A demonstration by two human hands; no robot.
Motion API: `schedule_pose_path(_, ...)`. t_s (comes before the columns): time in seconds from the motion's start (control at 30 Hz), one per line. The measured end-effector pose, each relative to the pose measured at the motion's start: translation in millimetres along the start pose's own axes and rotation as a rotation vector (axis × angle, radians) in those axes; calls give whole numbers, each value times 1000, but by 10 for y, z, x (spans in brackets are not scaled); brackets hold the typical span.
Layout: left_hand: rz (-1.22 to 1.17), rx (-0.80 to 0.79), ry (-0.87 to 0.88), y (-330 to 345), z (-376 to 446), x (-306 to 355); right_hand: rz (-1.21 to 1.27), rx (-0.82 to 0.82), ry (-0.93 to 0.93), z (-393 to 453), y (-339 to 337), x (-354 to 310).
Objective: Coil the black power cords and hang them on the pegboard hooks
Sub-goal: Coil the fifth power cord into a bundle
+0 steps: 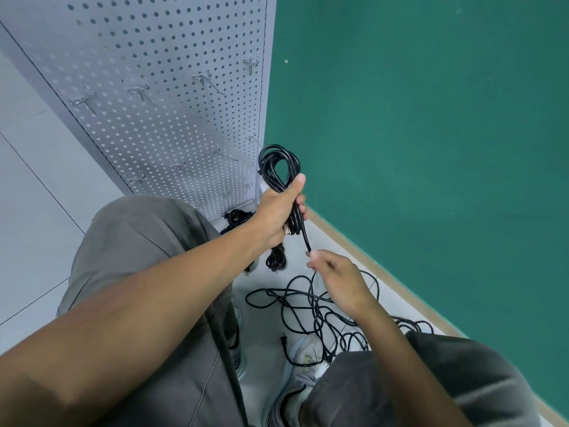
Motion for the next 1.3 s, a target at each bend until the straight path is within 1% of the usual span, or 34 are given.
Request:
schedule_pose_path(0.1,-56,93,-3,-54,30,7,-57,19,-86,-70,1,-18)
schedule_pose_path(0.17,-29,143,-1,-87,32,13,-111,11,-166,-109,25,-74)
schedule_pose_path(0.3,169,227,29,-121,63,-49,-224,-39,-290,-184,45,-284)
schedule_pose_path(0.37,256,221,47,-107,57,-90,-255,-37,-365,-208,27,-443)
schedule_pose_path(0.43,271,171,50,-56,28,-109,-271,-11,-426,-227,-15,-600)
schedule_pose_path(0.57,397,94,107,31,-20,-90,-142,14,-382,-233,-156,-753)
schedule_pose_path(0.63,460,-27,150,92,-87,-80,-97,69,-382,-204,-234,-779)
schedule_pose_path(0.73,581,-207,184,181,-215,-112,-24,209,-340,-146,-330,-777)
schedule_pose_path(0.8,621,-301,172,212,-285,-141,15,290,-271,-120,-364,-749)
schedule_pose_path(0.87,614,-374,137,234,-339,-142,-23,364,-218,-106,-395,-715)
schedule_pose_path(0.93,618,-435,83,270,-380,-132,-22,403,-209,-102,-422,-676)
schedule_pose_path(1.03,578,-532,-18,346,-442,-133,83,383,-208,-108,-445,-616)
schedule_pose_path(1.17,461,-599,59,404,-421,-137,209,350,-193,-92,-531,-511)
schedule_pose_path(1.3,385,-619,44,452,-478,-136,331,262,-207,-173,-608,-434)
Point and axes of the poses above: each hand's wrist, its own z-axis towards the middle knuckle, its own y-axis out of the palm, x = y × z, the point moved 3 cm from there along z, towards the middle knuckle, and after that the axes turned 14 degrees about z, right-handed, at the moved point
